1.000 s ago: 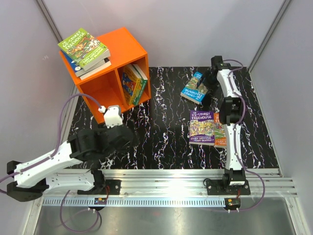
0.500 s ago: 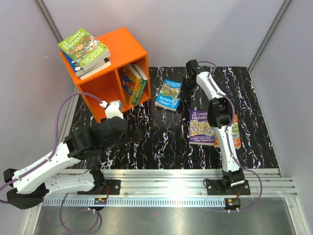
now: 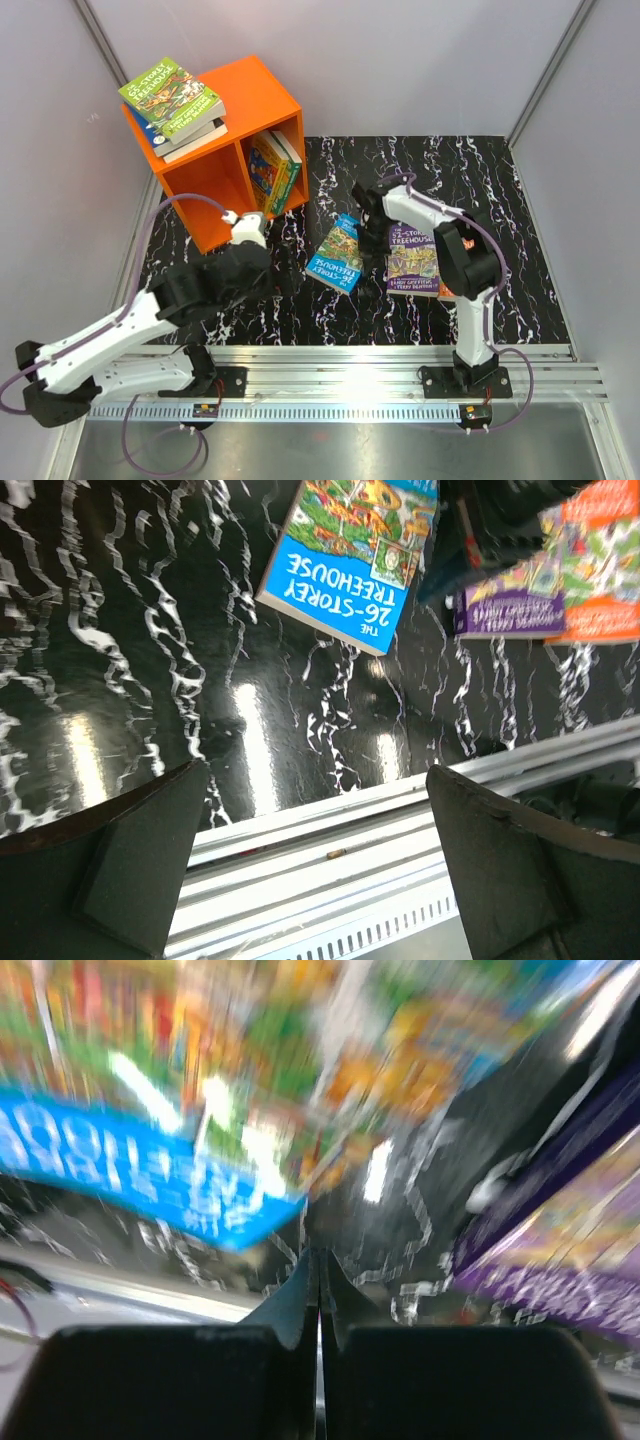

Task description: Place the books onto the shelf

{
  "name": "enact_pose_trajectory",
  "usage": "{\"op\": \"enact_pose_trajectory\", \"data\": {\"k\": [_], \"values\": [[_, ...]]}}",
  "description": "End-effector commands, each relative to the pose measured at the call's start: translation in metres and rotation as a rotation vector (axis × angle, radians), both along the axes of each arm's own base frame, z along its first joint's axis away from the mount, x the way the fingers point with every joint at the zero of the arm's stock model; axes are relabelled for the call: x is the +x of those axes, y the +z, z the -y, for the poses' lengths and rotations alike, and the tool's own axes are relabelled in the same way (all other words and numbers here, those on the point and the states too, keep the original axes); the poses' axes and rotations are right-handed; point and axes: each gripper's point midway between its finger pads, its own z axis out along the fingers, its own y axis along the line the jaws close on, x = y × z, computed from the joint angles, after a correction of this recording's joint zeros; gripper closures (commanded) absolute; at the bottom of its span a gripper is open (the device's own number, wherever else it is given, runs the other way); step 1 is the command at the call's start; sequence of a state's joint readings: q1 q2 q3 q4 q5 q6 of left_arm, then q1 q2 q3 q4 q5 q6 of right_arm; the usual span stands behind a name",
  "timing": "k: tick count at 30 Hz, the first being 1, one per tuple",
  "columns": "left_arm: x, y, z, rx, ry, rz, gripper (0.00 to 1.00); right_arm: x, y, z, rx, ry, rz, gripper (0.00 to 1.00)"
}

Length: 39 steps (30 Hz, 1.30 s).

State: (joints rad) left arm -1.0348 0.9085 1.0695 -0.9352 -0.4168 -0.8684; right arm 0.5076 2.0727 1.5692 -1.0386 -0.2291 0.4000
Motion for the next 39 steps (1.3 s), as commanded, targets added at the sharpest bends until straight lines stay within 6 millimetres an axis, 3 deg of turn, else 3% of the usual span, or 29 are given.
{"op": "enact_pose_trajectory", "data": {"k": [1, 3, 4, 5, 6, 8, 9, 10, 13, 14, 16, 17, 19, 20, 22, 23, 24, 26, 30, 38, 39], "values": [[0.004, -0.015, 0.036, -0.043, -0.112, -0.015, 0.01, -0.046, 0.033, -0.009, 0.043, 0.088, 0.021, 1.00], [0.009, -0.036, 0.043, -0.021, -0.132, -0.046, 0.01, -0.061, 0.049, -0.005, 0.043, 0.089, 0.058, 1.00], [0.011, -0.034, 0.055, -0.060, -0.164, -0.041, 0.01, -0.070, 0.049, 0.003, 0.027, 0.064, 0.049, 0.96], [0.017, -0.043, 0.058, -0.049, -0.164, -0.054, 0.01, -0.071, 0.064, 0.008, 0.029, 0.049, 0.099, 0.76], [0.024, -0.043, 0.064, -0.059, -0.185, -0.033, 0.01, -0.069, 0.070, 0.016, 0.004, 0.034, 0.140, 0.32], [0.036, -0.055, 0.071, -0.043, -0.200, -0.053, 0.01, -0.066, 0.085, 0.026, 0.014, -0.019, 0.210, 0.10], [0.044, -0.051, 0.078, -0.046, -0.227, -0.033, 0.01, -0.062, 0.089, 0.024, 0.052, -0.043, 0.226, 0.01], [0.050, -0.052, 0.081, -0.031, -0.233, -0.033, 0.01, -0.057, 0.086, 0.031, 0.076, -0.101, 0.211, 0.00], [0.078, -0.059, 0.095, 0.030, -0.271, -0.031, 0.01, -0.045, 0.084, 0.025, 0.198, -0.177, 0.180, 0.00], [0.089, -0.075, 0.098, 0.069, -0.273, -0.061, 0.01, -0.036, 0.079, 0.030, 0.211, -0.214, 0.164, 0.00], [0.106, -0.074, 0.107, 0.084, -0.298, -0.056, 0.01, -0.023, 0.076, 0.024, 0.263, -0.245, 0.162, 0.00], [0.117, -0.090, 0.105, 0.107, -0.289, -0.091, 0.01, -0.016, 0.073, 0.023, 0.298, -0.264, 0.140, 0.00], [0.132, -0.091, 0.111, 0.090, -0.318, -0.090, 0.01, 0.003, 0.075, 0.017, 0.343, -0.278, 0.164, 0.00], [0.144, -0.105, 0.107, 0.101, -0.310, -0.117, 0.01, 0.009, 0.066, 0.016, 0.341, -0.283, 0.142, 0.00], [0.155, -0.109, 0.110, 0.075, -0.364, -0.142, 0.01, 0.028, 0.074, 0.013, 0.379, -0.283, 0.145, 0.00], [0.163, -0.128, 0.106, 0.080, -0.371, -0.195, 0.01, 0.033, 0.066, 0.013, 0.373, -0.286, 0.118, 0.01], [0.170, -0.126, 0.111, 0.083, -0.408, -0.189, 0.01, 0.037, 0.068, 0.014, 0.380, -0.289, 0.108, 0.01], [0.168, -0.152, 0.110, 0.136, -0.445, -0.270, 0.01, 0.051, 0.073, 0.014, 0.388, -0.270, 0.126, 0.01], [0.168, -0.175, 0.118, 0.153, -0.497, -0.340, 0.01, 0.061, 0.069, 0.023, 0.381, -0.275, 0.115, 0.02], [0.146, -0.218, 0.128, 0.114, -0.514, -0.476, 0.01, 0.046, 0.045, 0.022, 0.424, -0.328, 0.038, 0.04], [0.143, -0.221, 0.128, 0.116, -0.506, -0.489, 0.10, 0.045, 0.043, 0.023, 0.419, -0.326, 0.034, 0.04]]}}
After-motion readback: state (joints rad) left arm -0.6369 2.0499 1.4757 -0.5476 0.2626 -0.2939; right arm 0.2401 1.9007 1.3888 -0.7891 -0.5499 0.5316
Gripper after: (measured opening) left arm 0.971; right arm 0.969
